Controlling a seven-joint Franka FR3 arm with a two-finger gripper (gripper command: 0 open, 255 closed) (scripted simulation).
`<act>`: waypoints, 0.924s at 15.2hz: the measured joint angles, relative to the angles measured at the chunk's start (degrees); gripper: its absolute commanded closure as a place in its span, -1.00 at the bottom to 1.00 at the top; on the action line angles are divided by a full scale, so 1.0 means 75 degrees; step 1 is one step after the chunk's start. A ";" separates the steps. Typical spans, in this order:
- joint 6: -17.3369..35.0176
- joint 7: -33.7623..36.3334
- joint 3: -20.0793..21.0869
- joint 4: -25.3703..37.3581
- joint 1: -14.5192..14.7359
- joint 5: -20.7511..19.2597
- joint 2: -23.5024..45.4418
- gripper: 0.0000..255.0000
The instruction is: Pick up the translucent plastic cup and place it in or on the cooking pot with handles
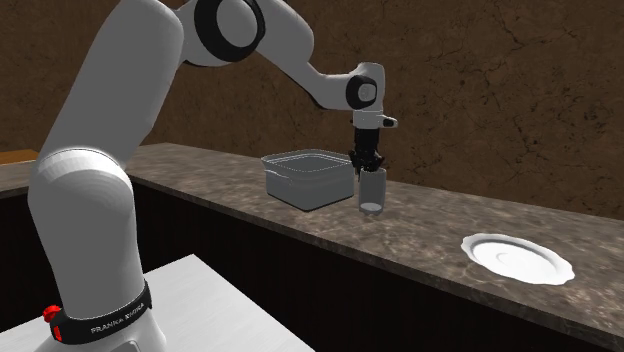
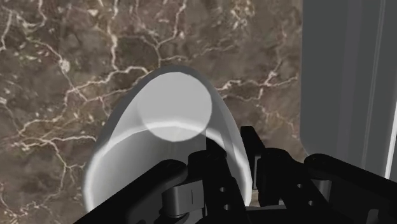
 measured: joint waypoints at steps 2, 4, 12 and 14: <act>0.0001 0.0000 0.0001 -0.0004 0.0001 0.0000 -0.0002 1.00; 0.0002 0.0000 0.0001 -0.0006 0.0001 0.0001 -0.0004 1.00; -0.0496 0.0026 -0.0003 0.0314 0.0008 -0.0012 -0.0174 1.00; -0.0674 0.0014 -0.0008 0.0426 -0.0003 -0.0012 -0.0241 1.00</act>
